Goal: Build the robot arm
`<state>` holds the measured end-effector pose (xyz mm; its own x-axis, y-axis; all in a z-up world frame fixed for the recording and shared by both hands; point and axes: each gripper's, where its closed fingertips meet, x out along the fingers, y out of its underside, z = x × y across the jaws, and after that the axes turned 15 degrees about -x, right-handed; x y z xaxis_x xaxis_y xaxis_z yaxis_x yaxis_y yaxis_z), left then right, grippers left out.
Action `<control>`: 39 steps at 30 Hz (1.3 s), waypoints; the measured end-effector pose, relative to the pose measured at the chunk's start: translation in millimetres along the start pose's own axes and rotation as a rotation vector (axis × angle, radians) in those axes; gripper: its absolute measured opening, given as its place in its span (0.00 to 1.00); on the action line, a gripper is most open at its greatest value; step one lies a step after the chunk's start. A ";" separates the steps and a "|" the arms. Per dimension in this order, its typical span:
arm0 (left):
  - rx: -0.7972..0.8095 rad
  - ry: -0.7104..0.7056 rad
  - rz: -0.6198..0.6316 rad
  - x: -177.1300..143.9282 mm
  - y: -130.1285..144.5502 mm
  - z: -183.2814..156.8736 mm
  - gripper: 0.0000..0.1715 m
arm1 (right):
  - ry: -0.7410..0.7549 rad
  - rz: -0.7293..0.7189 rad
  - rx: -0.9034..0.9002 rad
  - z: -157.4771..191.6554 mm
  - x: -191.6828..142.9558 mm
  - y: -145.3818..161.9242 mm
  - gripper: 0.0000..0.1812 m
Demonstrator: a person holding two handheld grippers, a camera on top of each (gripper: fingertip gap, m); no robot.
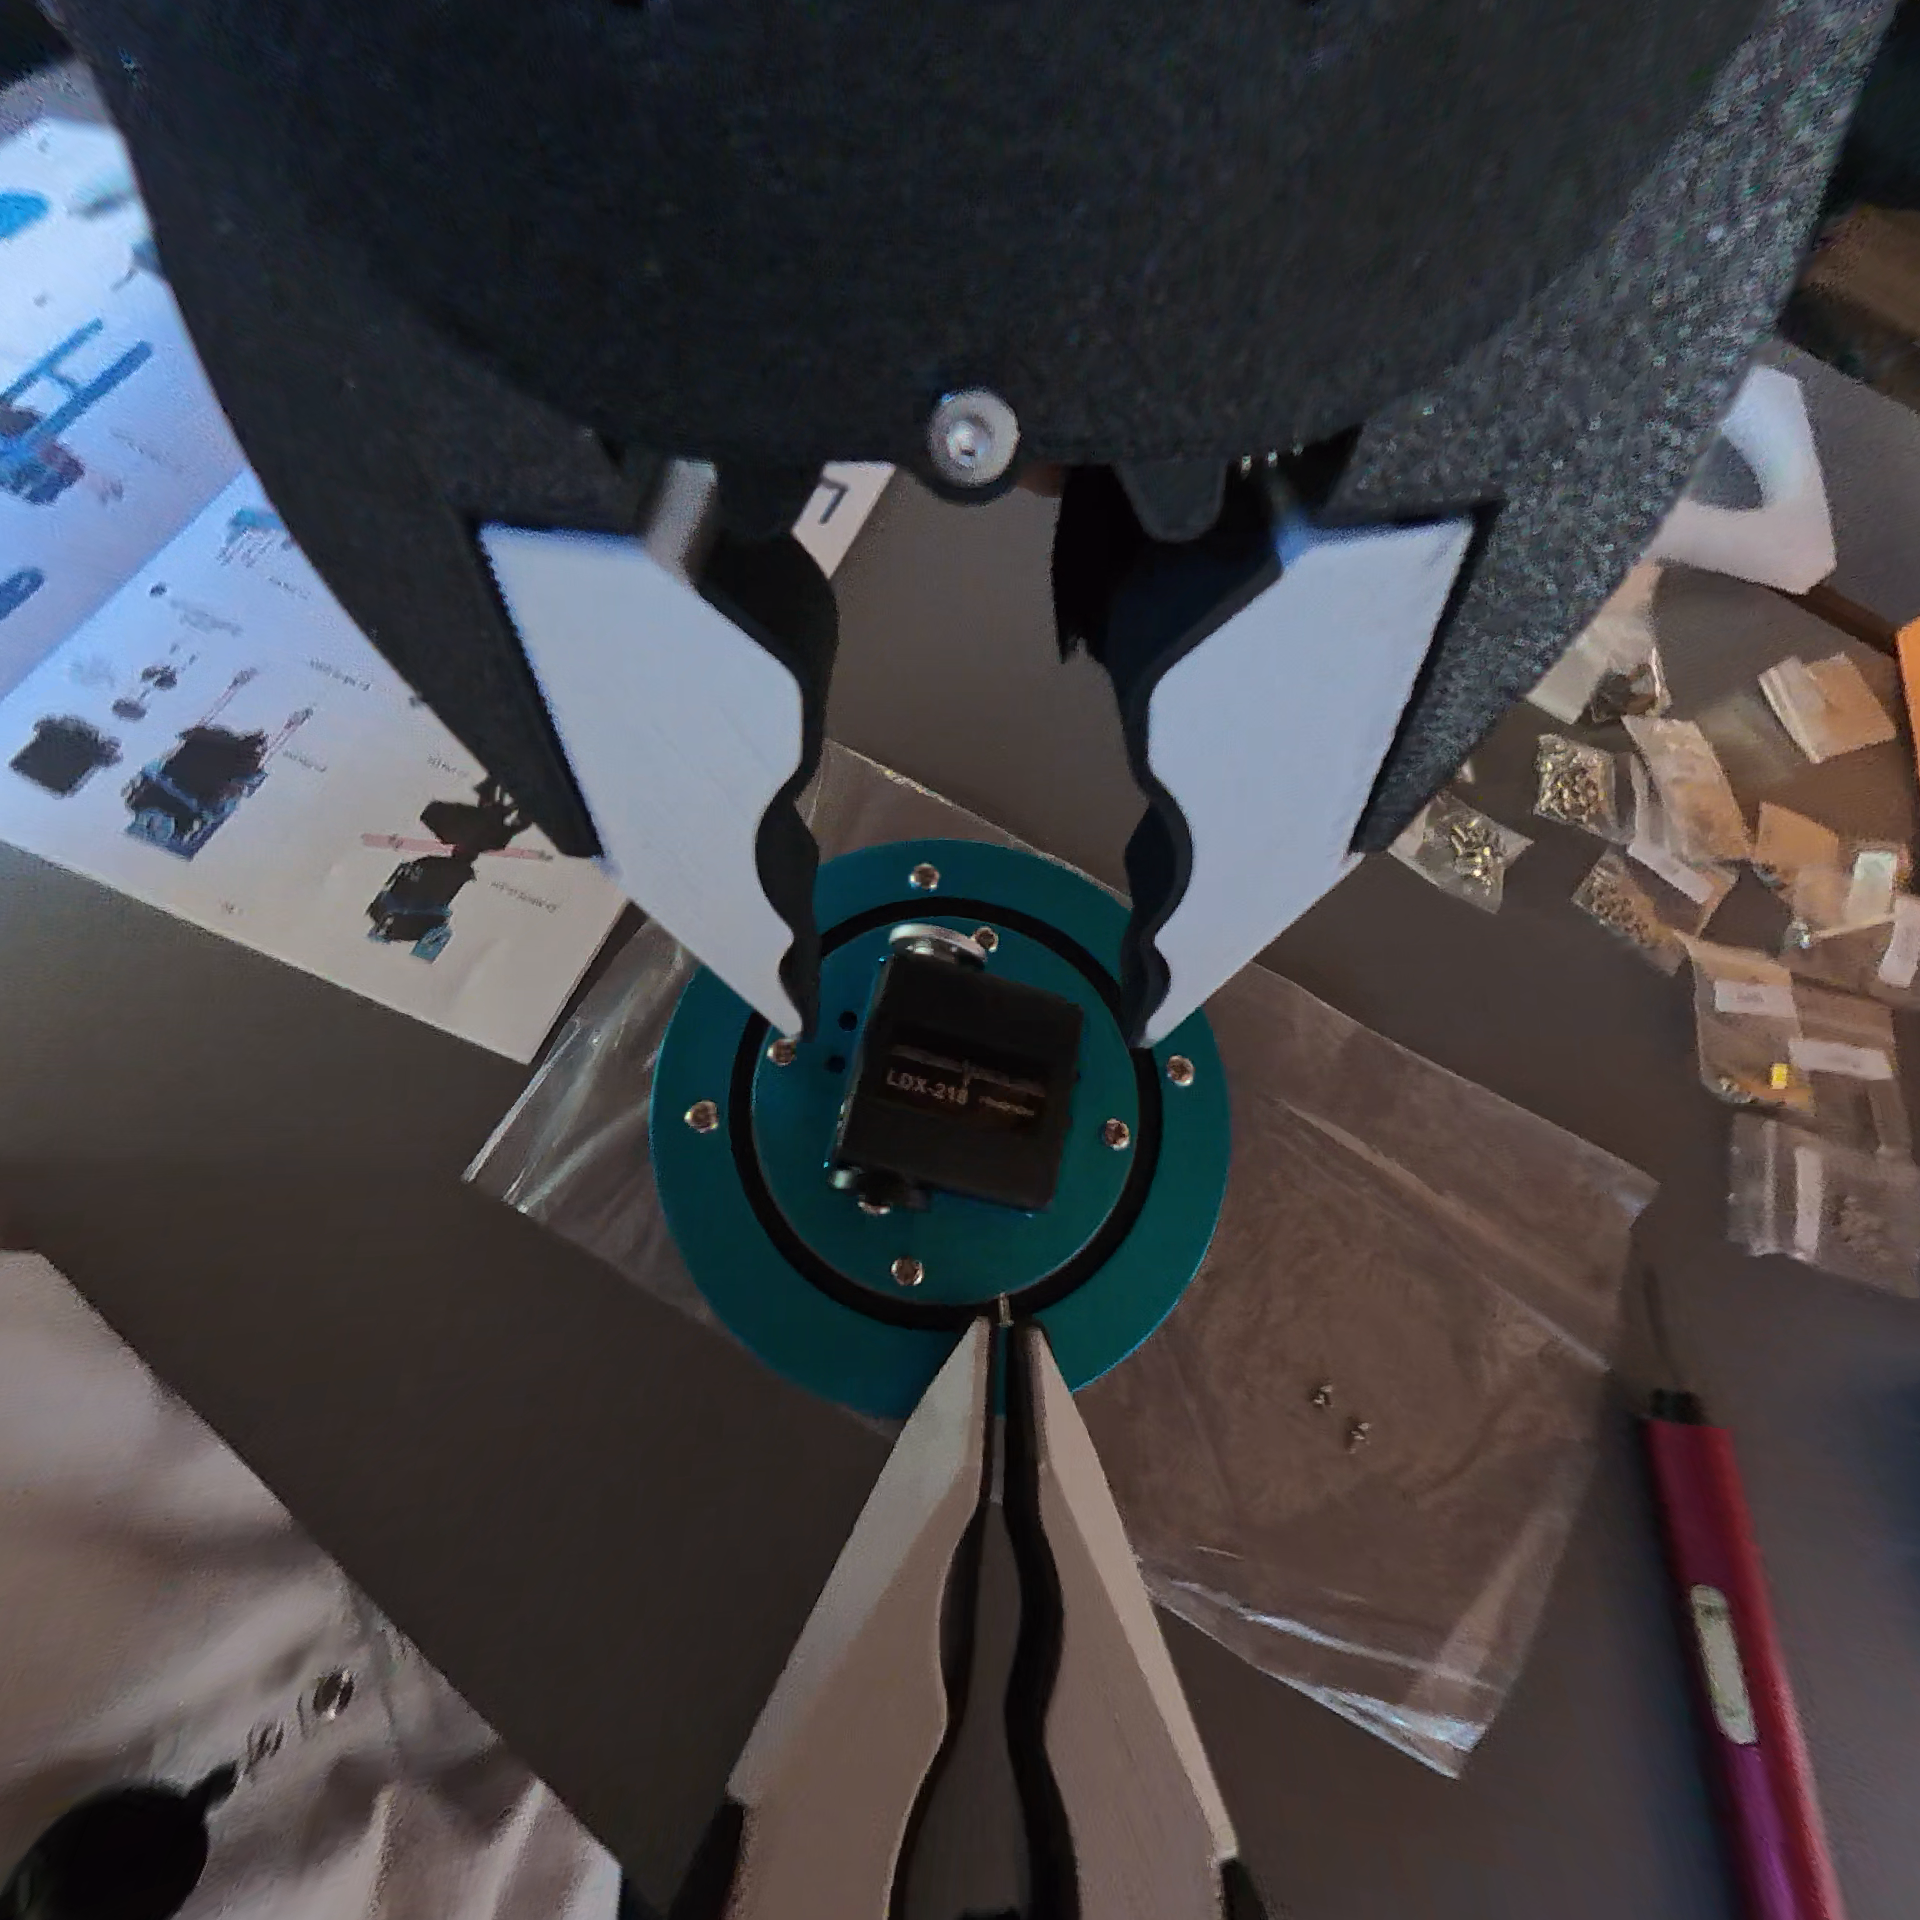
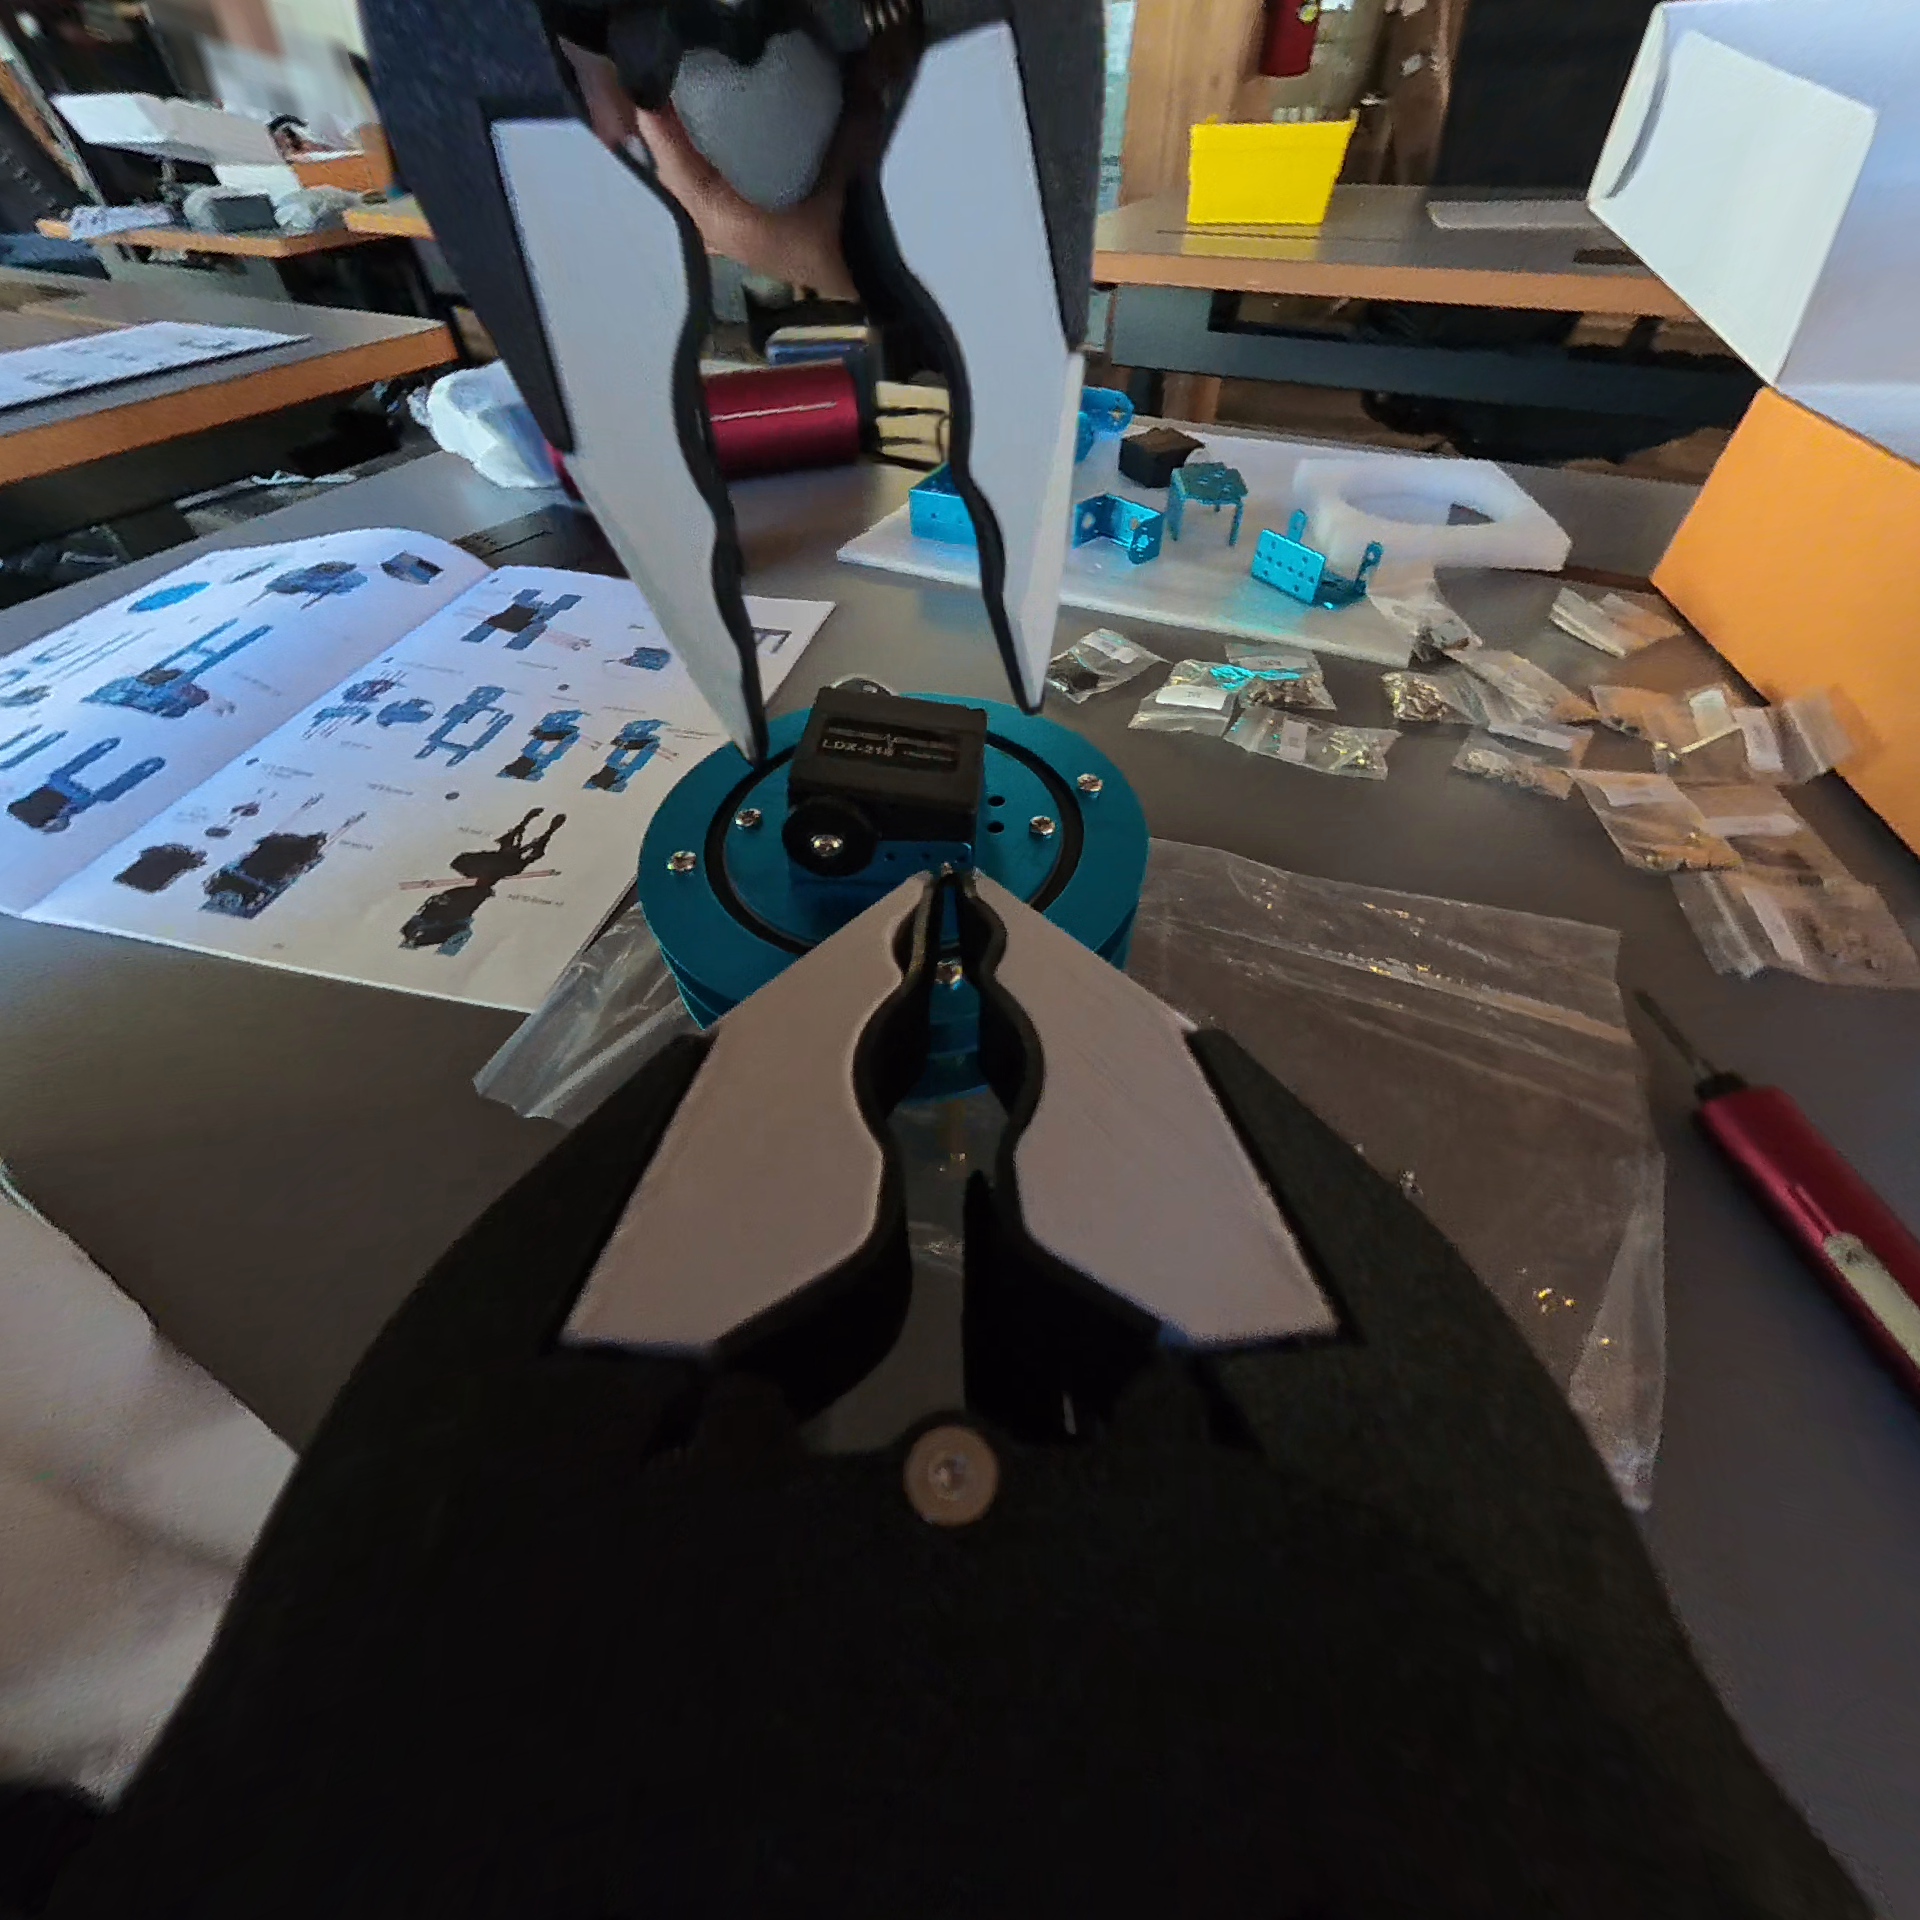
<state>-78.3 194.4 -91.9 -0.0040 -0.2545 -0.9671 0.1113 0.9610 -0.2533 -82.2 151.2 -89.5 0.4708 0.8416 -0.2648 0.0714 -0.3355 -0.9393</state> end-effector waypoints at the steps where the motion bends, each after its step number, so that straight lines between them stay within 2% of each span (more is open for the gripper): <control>1: 0.015 0.016 0.023 2.3 0.4 2.0 0.34 | 0.009 0.002 0.006 -0.2 0.5 -0.3 0.00; 6: 0.052 0.104 0.070 7.8 -2.6 2.4 0.30 | 0.061 0.069 -0.030 -4.1 4.8 5.5 0.00; 15: 0.095 0.142 0.085 14.3 -2.2 -3.4 0.26 | 0.025 0.084 0.017 -1.1 15.2 8.6 0.00; 23: 0.115 0.085 0.025 14.1 -3.7 -1.8 0.25 | 0.034 0.068 0.033 -3.2 11.5 8.4 0.00; 32: 0.114 0.026 0.012 13.5 -3.3 -2.3 0.25 | 0.044 0.065 0.047 -5.0 11.1 9.3 0.00; 39: 0.107 -0.003 0.005 13.6 -3.8 -2.0 0.25 | 0.064 0.073 0.182 -5.6 13.4 11.4 0.00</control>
<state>-80.8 187.5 -104.1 -0.0001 -0.2500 -0.9682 0.2168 0.9452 -0.2441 -70.2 156.3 -102.5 0.5238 0.7876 -0.3245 -0.1226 -0.3073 -0.9437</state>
